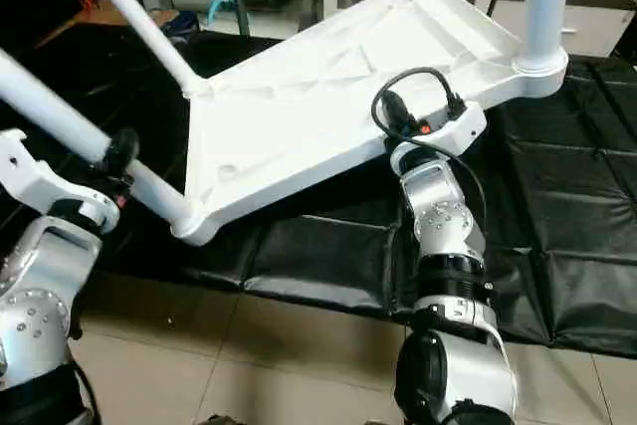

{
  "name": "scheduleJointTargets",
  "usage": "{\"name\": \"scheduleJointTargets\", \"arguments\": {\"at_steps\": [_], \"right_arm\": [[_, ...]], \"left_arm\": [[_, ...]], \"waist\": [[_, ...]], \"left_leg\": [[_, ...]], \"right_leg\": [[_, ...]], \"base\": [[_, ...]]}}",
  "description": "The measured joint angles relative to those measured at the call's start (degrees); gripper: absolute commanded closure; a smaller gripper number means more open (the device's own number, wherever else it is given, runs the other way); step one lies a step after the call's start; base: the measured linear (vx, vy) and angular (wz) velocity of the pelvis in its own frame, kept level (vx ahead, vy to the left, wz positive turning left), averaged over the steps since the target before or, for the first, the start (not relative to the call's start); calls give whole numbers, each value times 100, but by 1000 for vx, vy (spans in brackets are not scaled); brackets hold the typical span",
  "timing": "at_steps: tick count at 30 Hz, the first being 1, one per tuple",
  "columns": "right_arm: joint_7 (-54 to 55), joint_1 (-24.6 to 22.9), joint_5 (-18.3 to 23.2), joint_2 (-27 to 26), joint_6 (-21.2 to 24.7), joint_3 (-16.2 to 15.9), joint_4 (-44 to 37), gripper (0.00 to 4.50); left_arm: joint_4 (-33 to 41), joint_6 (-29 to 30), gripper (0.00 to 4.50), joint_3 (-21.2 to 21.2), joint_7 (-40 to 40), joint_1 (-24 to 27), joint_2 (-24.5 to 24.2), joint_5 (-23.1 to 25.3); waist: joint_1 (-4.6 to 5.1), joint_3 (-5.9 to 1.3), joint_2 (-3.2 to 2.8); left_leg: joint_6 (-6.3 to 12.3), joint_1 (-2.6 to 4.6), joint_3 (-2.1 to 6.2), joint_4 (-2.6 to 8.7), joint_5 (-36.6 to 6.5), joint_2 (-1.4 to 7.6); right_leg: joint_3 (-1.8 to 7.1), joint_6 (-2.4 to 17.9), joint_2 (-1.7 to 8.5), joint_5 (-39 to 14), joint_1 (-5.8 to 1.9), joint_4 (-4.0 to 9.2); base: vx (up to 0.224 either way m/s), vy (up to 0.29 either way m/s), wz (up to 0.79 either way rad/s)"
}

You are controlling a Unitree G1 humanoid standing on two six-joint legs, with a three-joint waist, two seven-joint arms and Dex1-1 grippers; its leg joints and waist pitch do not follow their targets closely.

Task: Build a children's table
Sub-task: Flip table

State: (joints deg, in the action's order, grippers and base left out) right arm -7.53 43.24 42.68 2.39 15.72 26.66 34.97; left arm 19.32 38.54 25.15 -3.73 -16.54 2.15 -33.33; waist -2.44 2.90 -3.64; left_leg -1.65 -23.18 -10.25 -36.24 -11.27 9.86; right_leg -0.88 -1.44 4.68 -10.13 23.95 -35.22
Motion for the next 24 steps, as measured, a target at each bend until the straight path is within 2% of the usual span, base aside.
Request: {"name": "scheduleJointTargets", "arguments": {"at_steps": [5, 7, 14, 18, 20, 24], "right_arm": [[115, 317, -24, 34, -131, 96, 317, 237], [121, 417, -81, 95, -236, 104, 432, 238], [102, 983, -502, 601, -782, 65, 1003, 238], [142, 1491, -923, 1096, -995, -115, 1353, 238], [143, 1805, -1174, 1451, -966, -354, 1593, 238], [63, 2187, -1611, 1801, -983, -716, 1683, 238]], "left_arm": [[0, 111, 141, -15, 49, 3, 42, -153], [0, 117, 110, -15, 55, 3, 41, -207], [4, 110, 64, -195, 55, 71, -107, -182], [80, 124, 50, -256, 82, 275, -187, -161], [147, 207, 50, -497, 217, 493, -472, -1], [201, 268, 50, -922, 466, 618, -884, 341]], "waist": [[15, 10, 15], [2, 12, 18], [-93, 22, 34], [-119, 24, 37], [-119, 24, 38], [-99, 14, 64]], "left_leg": [[8, -2, -10, -2, 6, 2], [13, -6, -21, -2, 9, 2], [64, -43, -113, -3, 28, 1], [103, -106, -124, -25, 39, -1], [109, -112, -126, -31, 37, -2], [104, -104, -125, -32, 40, 2]], "right_leg": [[-2, 2, 5, 4, 6, -8], [-6, 2, 16, 4, 7, -9], [-9, 0, 65, 5, 29, -6], [-3, 1, 71, 11, 64, -7], [-1, 1, 72, 12, 69, -9], [-1, -1, 70, 14, 69, -18]], "base": [[0, 0, 0], [0, 0, 0], [0, 0, 0], [0, 0, 0], [0, 0, 0], [0, 0, 0]]}}
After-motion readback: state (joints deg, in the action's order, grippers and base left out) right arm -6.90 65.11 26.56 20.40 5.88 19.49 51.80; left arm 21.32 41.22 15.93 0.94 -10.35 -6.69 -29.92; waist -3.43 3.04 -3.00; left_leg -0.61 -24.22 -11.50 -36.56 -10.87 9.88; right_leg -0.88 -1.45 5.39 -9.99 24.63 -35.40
